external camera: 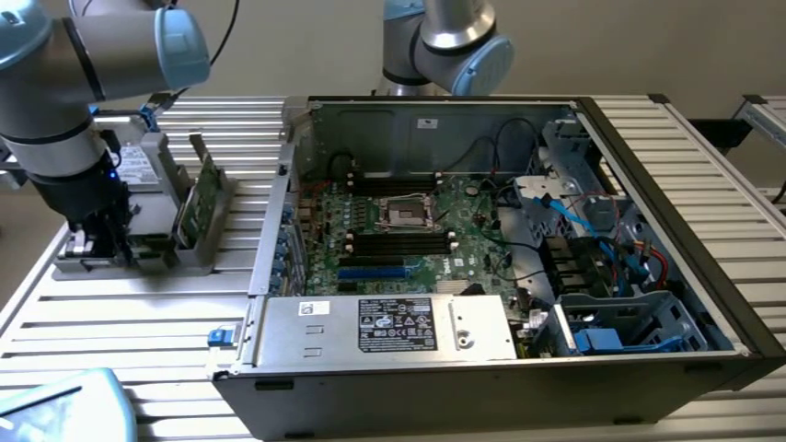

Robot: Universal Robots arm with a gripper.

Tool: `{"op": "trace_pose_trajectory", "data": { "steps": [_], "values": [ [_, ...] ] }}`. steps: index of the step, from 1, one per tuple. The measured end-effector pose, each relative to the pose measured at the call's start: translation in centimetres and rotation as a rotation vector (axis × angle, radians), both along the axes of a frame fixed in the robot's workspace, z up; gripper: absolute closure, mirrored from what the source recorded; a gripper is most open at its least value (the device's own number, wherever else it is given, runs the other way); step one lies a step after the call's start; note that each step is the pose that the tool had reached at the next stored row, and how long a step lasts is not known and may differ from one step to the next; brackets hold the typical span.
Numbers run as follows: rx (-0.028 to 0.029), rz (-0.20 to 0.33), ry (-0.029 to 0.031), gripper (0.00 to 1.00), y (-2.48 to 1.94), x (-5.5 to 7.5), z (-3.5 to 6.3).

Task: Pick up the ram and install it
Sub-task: 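Pick up the ram and move it above insertion slot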

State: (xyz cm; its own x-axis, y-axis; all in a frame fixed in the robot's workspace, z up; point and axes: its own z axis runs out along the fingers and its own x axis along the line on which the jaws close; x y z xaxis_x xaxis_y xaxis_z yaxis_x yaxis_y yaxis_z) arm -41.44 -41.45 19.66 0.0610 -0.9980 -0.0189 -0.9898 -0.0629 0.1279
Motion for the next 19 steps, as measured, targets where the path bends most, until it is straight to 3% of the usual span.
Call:
{"op": "trace_pose_trajectory", "data": {
  "steps": [11,19],
  "values": [
    [-0.0009,0.0,0.0017,0.87,-0.01,0.0,1.87],
    [-0.0009,0.0,0.0015,0.87,0.0,0.0,4.02]
  ]
}}
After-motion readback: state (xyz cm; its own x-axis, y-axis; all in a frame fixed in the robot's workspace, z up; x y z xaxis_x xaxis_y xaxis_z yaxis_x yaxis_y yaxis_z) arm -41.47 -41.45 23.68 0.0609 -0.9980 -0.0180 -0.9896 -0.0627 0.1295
